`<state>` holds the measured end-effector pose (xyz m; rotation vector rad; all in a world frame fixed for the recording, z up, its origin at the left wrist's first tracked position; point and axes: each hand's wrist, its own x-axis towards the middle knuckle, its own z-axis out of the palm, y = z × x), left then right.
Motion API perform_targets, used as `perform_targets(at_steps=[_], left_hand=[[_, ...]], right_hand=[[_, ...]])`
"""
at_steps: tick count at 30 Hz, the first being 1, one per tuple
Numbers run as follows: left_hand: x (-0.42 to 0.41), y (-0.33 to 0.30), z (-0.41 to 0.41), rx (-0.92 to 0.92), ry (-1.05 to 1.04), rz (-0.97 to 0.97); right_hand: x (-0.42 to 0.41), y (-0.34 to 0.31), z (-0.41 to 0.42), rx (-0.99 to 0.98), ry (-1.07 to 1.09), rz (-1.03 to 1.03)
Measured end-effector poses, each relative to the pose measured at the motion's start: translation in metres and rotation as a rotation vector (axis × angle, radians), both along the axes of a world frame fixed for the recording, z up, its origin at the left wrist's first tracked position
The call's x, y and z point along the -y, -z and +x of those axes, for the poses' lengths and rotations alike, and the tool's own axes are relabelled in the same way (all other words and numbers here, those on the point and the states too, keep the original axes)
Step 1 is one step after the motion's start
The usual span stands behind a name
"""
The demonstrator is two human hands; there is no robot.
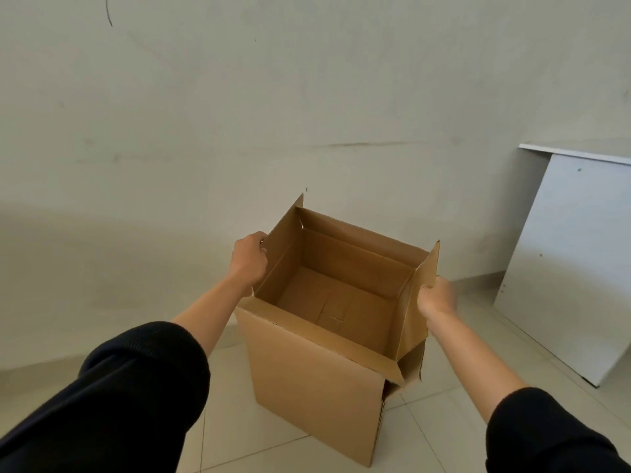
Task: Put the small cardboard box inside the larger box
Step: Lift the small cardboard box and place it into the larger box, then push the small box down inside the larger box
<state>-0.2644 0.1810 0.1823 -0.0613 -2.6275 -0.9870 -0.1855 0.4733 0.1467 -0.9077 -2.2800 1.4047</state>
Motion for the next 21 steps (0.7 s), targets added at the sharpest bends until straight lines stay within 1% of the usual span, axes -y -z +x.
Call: perform_targets(at_steps=[7,14,18,21], left_hand=[[-0.001,0.027,-0.011,0.08,0.019,-0.022],[-0.009,0.042,0.005,0.207,0.12,-0.103],[-0.027,0.058,0.027,0.221,0.18,-0.189],[-0.044,0.077,0.048,0.238,0.222,-0.221]], right_hand=[[0.002,0.026,-0.009,0.009,-0.047,0.032],[0.008,0.035,0.001,-0.007,-0.23,0.187],[0.013,0.05,0.009,-0.021,-0.35,0.23],[0.019,0.064,0.022,-0.026,-0.44,0.287]])
